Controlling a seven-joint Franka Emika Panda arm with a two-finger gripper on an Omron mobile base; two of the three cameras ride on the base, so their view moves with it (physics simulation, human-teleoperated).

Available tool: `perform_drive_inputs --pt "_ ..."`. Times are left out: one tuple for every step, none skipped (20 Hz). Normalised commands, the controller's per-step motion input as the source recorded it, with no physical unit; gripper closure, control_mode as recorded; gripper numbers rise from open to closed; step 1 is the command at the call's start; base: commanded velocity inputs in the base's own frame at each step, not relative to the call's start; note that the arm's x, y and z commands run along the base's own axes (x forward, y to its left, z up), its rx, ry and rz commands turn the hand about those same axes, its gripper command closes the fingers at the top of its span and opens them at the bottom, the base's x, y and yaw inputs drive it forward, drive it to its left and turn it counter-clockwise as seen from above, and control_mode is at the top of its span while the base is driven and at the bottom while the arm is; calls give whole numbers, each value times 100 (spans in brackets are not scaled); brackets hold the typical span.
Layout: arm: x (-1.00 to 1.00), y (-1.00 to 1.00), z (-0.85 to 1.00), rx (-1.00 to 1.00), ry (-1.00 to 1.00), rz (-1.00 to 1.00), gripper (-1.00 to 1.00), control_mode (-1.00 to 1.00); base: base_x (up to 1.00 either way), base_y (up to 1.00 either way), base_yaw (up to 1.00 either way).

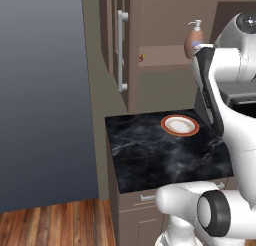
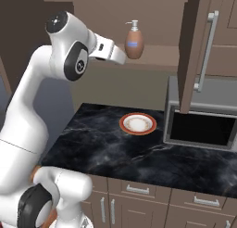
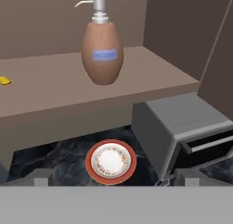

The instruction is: Pick the bar soap and soap dispenser from the cabinet and place them on the counter.

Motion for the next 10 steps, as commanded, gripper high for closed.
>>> perform_drive_inputs --pt "43 -2 1 0 0 0 -100 -100 0 0 0" --pt "41 -1 1 0 -1 0 -100 -100 0 0 0" --pt "43 -4 3 0 -3 0 -100 -100 0 0 0" --pt "40 -4 6 0 -5 0 -100 -100 0 0 0" --pt "41 -5 7 0 -4 0 -100 -100 0 0 0" --pt "41 -7 6 0 -2 0 -100 -100 0 0 0" --pt "41 -7 6 0 0 0 -100 -100 0 0 0" --pt "39 -13 7 0 0 0 -100 -100 0 0 0" --pt "32 -20 10 0 0 0 -100 -100 0 0 0" --pt "30 -26 10 0 0 0 -100 -100 0 0 0"
